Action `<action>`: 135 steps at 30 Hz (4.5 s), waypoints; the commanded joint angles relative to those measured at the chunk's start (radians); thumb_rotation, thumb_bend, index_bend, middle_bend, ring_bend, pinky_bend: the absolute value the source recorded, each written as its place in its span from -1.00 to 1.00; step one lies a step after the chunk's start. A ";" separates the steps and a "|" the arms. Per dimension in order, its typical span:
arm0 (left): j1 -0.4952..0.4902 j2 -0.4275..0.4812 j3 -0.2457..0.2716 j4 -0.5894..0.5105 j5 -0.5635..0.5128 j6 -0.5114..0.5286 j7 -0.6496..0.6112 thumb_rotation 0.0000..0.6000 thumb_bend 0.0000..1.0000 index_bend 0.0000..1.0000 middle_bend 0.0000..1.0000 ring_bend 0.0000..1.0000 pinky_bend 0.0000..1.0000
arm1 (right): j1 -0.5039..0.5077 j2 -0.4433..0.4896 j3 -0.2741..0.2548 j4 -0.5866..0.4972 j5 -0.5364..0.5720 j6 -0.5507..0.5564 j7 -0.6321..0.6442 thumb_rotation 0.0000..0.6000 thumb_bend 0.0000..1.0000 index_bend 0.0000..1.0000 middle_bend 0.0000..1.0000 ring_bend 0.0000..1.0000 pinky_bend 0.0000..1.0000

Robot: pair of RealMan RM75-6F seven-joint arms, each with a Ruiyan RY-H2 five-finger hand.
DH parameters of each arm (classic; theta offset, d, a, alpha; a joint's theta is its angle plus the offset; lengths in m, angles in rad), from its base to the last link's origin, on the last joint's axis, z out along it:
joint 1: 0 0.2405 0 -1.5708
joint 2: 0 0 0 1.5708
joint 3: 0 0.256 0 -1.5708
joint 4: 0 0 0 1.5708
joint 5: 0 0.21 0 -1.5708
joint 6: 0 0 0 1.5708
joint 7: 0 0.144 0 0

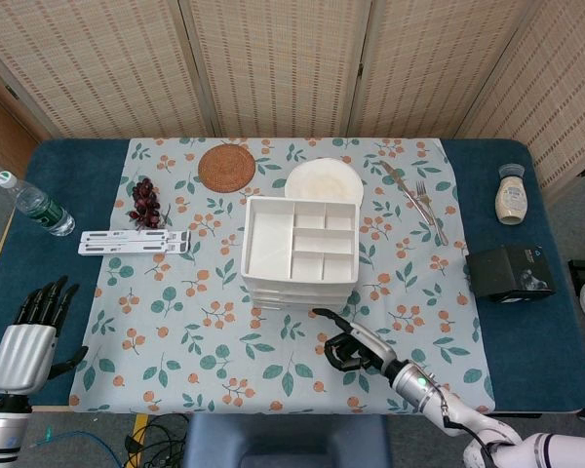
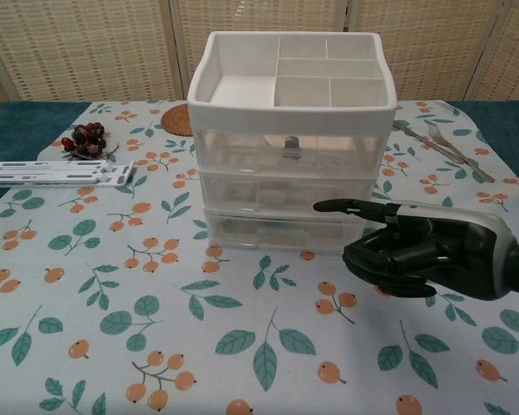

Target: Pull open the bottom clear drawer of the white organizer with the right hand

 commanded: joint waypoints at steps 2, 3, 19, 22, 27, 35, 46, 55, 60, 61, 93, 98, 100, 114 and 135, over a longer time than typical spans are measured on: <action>0.002 0.001 0.001 0.003 -0.002 0.000 -0.002 1.00 -0.60 -0.95 -1.00 -0.89 -0.82 | 0.031 -0.068 0.027 0.057 0.030 -0.028 0.037 1.00 0.11 -0.96 0.48 0.90 0.90; 0.003 0.001 0.001 0.003 -0.003 0.000 -0.002 1.00 -0.60 -0.95 -1.00 -0.89 -0.82 | 0.035 -0.079 0.029 0.065 0.033 -0.032 0.042 1.00 0.12 -0.97 0.48 0.90 0.90; 0.004 0.003 0.002 0.014 -0.003 -0.003 -0.012 1.00 -0.60 -0.95 -1.00 -0.89 -0.82 | 0.052 -0.196 0.062 0.170 0.075 -0.023 0.070 1.00 0.13 -0.97 0.49 0.90 0.90; 0.004 0.003 0.002 0.016 -0.002 -0.003 -0.014 1.00 -0.60 -0.95 -1.00 -0.89 -0.82 | 0.059 -0.208 0.068 0.179 0.080 -0.030 0.067 1.00 0.13 -0.97 0.49 0.90 0.90; 0.004 0.003 0.002 0.018 -0.004 -0.004 -0.016 1.00 -0.60 -0.95 -1.00 -0.89 -0.82 | 0.072 -0.225 0.080 0.194 0.088 -0.041 0.059 1.00 0.13 -0.97 0.49 0.90 0.90; 0.006 0.005 0.003 0.018 -0.005 -0.004 -0.014 1.00 -0.60 -0.95 -1.00 -0.89 -0.81 | 0.092 -0.242 0.094 0.213 0.094 -0.062 0.046 1.00 0.13 -0.97 0.49 0.90 0.90; 0.007 0.007 0.005 0.013 -0.007 -0.006 -0.007 1.00 -0.60 -0.95 -1.00 -0.89 -0.82 | 0.098 -0.246 0.094 0.222 0.094 -0.073 0.037 1.00 0.13 -0.95 0.49 0.90 0.90; 0.005 0.010 0.003 0.003 -0.011 -0.011 0.003 1.00 -0.60 -0.95 -1.00 -0.89 -0.82 | 0.103 -0.246 0.092 0.229 0.088 -0.082 0.048 1.00 0.13 -0.77 0.50 0.90 0.90; 0.005 0.011 0.003 0.000 -0.013 -0.011 0.006 1.00 -0.60 -0.95 -1.00 -0.89 -0.82 | 0.105 -0.248 0.088 0.231 0.082 -0.085 0.053 1.00 0.14 -0.69 0.50 0.90 0.90; 0.005 0.011 0.003 -0.001 -0.013 -0.012 0.007 1.00 -0.60 -0.95 -1.00 -0.89 -0.82 | 0.104 -0.247 0.086 0.229 0.079 -0.084 0.054 1.00 0.14 -0.67 0.50 0.90 0.90; -0.001 0.002 0.006 0.003 -0.010 -0.022 0.008 1.00 -0.60 -0.95 -1.00 -0.89 -0.81 | 0.061 -0.233 0.033 0.189 0.044 -0.001 0.017 1.00 0.14 -0.75 0.50 0.90 0.90; -0.001 0.000 0.006 0.006 -0.009 -0.022 0.008 1.00 -0.60 -0.95 -1.00 -0.89 -0.81 | 0.056 -0.234 0.023 0.189 0.037 0.006 0.010 1.00 0.12 -0.81 0.49 0.90 0.90; -0.001 -0.001 0.007 0.007 -0.007 -0.022 0.008 1.00 -0.60 -0.95 -1.00 -0.89 -0.82 | 0.054 -0.237 0.021 0.192 0.038 0.008 0.010 1.00 0.03 -0.83 0.48 0.90 0.90; -0.003 -0.004 0.008 0.010 -0.002 -0.022 0.006 1.00 -0.60 -0.95 -1.00 -0.89 -0.81 | 0.032 -0.225 -0.016 0.180 0.015 0.034 -0.003 1.00 -0.15 -0.85 0.48 0.90 0.90; -0.024 -0.011 0.004 0.004 0.006 -0.043 0.017 1.00 -0.60 -0.95 -1.00 -0.89 -0.82 | -0.047 0.154 -0.107 -0.192 -0.058 0.219 -0.521 1.00 0.09 -0.89 0.52 0.97 0.96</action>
